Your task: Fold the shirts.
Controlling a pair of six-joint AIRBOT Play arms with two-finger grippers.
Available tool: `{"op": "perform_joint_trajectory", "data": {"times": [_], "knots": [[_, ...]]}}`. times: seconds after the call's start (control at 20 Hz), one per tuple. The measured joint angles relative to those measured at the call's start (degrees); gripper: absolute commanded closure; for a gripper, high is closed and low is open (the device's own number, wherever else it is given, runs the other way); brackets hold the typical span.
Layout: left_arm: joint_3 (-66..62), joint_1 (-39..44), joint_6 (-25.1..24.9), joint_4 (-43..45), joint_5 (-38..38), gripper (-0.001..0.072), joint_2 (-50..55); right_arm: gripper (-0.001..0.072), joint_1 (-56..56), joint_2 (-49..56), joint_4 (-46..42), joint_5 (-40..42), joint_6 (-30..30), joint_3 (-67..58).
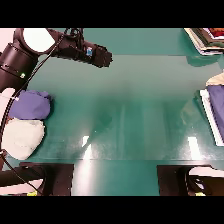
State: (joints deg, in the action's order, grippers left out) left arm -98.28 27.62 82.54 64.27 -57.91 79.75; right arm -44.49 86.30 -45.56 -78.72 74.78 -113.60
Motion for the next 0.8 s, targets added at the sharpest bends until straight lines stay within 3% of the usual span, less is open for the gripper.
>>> {"op": "perform_joint_trajectory", "data": {"times": [0.4,0.45,0.55,0.65,0.8], "knots": [[0.0,0.0,-0.46,0.07,0.04,0.0681,0.0,0.0689,-4.76,-9.79,-14.62,-5.57,-0.35,14.58],[0.02,0.0,-0.5,0.07,0.04,0.0681,0.0,0.061,-5.79,-11.26,-16.35,-5.88,-0.33,17.4],[0.0,0.0,-0.52,0.07,0.04,0.0681,0.0,0.03,-8.22,-14.34,-19.69,-6.34,-0.35,23.17],[0.02,0.0,-0.52,0.07,0.02,0.0681,0.0,0.0225,-11.15,-17.05,-22.69,-6.51,-0.35,28.41],[0.0,0.0,-0.52,0.07,0.02,0.068,0.0,0.0221,-15.69,-20.13,-24.98,-6.47,-0.35,34.42]]}}
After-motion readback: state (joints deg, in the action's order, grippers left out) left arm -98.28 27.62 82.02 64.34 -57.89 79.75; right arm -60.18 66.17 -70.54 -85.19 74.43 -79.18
